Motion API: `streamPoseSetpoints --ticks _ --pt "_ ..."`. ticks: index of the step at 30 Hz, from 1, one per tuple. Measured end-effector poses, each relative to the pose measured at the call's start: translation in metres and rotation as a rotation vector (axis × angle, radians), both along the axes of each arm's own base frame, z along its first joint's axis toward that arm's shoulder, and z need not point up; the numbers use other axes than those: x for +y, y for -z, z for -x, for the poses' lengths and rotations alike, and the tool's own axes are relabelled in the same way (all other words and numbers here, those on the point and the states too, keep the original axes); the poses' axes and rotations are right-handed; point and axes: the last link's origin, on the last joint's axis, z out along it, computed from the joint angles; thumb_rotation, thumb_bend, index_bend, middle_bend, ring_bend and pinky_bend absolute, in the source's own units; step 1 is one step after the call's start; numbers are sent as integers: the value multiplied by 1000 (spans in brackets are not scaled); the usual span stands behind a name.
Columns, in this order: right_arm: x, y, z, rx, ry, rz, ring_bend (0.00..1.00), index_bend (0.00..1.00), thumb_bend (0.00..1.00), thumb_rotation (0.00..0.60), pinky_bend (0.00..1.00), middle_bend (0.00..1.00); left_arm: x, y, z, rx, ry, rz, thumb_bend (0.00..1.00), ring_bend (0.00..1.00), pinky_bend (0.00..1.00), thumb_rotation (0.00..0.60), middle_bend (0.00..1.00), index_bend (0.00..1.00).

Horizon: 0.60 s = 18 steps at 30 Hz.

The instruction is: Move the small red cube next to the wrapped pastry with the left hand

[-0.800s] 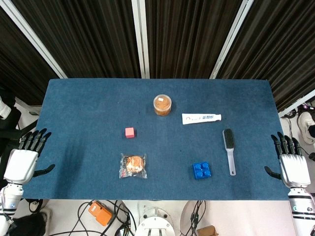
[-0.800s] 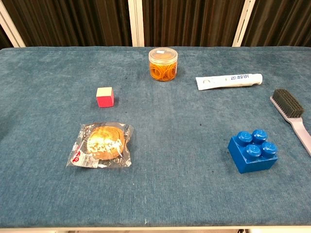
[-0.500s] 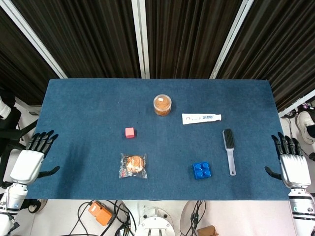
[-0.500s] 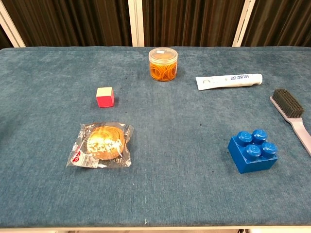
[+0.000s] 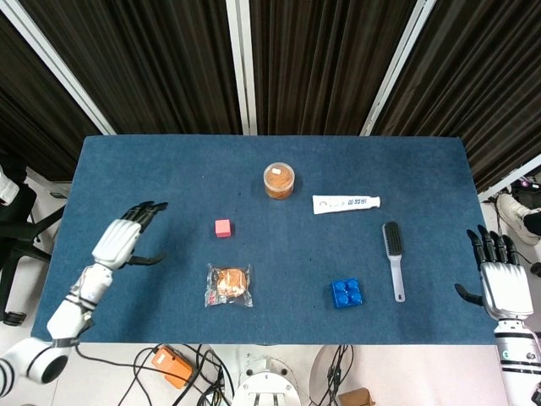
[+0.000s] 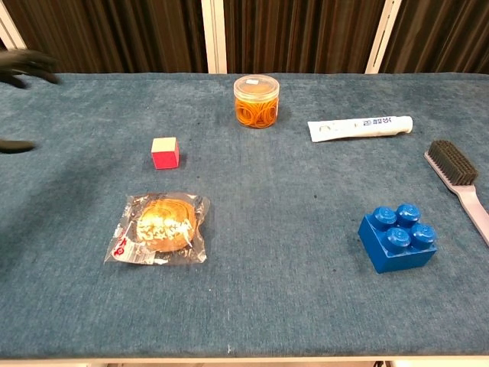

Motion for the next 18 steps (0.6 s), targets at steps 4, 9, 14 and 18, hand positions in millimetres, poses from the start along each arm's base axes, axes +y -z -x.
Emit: streamPoseSetpoints --ticks 4,9,14,18 --pt "-2 -2 2 -4 7 5 0 0 302 600 0 0 26 33 -23 -27 -24 44 168 106 152 600 181 98" --pt "-4 -3 2 -4 10 0 0 0 302 600 0 0 45 62 -39 -19 -41 70 180 133 152 600 210 122" --pt "-3 -4 2 -6 6 5 0 0 303 600 0 0 54 84 -48 -14 -61 80 197 159 152 600 238 167" --pt "-3 -5 2 -12 6 9 0 0 303 600 0 0 57 96 -57 -10 -57 91 200 182 152 600 259 211"
